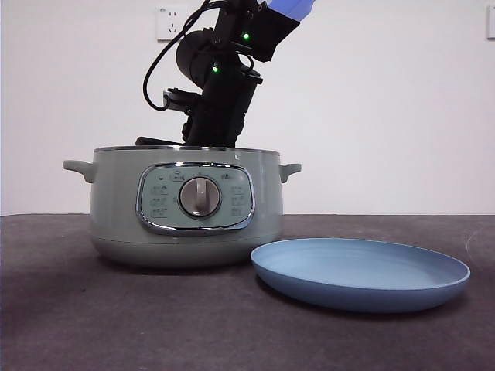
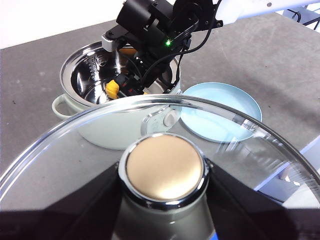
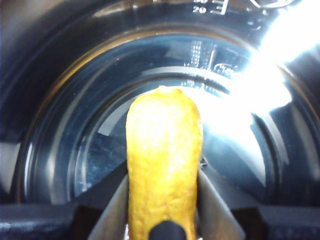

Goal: Take the corn out from the steamer,put the corn on the plate,close the lid

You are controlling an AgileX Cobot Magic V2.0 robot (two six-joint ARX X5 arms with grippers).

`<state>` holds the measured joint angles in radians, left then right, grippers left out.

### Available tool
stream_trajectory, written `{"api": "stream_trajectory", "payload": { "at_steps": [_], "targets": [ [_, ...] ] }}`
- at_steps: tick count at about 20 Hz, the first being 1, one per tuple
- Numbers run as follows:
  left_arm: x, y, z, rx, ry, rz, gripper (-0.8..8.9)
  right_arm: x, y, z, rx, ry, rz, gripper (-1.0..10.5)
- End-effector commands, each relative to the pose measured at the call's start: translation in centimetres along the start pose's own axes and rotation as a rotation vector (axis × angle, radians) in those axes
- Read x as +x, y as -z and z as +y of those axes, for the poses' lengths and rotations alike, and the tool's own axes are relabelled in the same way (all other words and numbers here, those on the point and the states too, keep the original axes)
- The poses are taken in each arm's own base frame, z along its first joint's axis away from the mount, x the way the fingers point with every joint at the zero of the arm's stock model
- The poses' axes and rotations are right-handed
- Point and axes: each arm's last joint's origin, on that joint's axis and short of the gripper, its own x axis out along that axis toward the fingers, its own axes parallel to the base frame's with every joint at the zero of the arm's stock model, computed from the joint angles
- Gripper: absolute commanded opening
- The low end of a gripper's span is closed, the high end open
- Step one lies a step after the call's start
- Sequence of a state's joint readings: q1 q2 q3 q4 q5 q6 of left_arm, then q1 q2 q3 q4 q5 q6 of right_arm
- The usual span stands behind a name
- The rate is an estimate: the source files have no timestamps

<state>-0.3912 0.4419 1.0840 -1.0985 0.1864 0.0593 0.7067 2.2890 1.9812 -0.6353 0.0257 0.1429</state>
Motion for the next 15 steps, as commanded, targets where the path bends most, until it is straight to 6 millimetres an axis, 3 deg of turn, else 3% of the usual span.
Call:
{"api": "stream_trajectory", "payload": {
  "at_steps": [1, 4, 7, 11, 15],
  "targets": [
    [-0.3, -0.4, -0.1, 0.005, 0.004, -0.055, -0.07, -3.5, -1.5, 0.2, -0.021, -0.005, -0.088, -0.1],
    [-0.3, -0.4, -0.1, 0.006, 0.002, -0.063, -0.07, -11.3, -3.3, 0.2, -0.048, -0.017, -0.223, -0.1],
    [-0.3, -0.7, 0.0, 0.011, 0.000, -0.091, -0.07, -18.8, -3.0, -0.5, -0.084, 0.048, -0.265, -0.1],
    [-0.3, -0.9, 0.0, 0.014, -0.003, -0.106, -0.07, -24.6, -1.3, -2.7, -0.090, 0.101, -0.220, -0.1],
    [-0.3, -0.9, 0.0, 0.014, -0.003, -0.106, -0.08, -28.0, 0.1, -5.2, -0.055, 0.150, -0.191, -0.1]
  ]
}}
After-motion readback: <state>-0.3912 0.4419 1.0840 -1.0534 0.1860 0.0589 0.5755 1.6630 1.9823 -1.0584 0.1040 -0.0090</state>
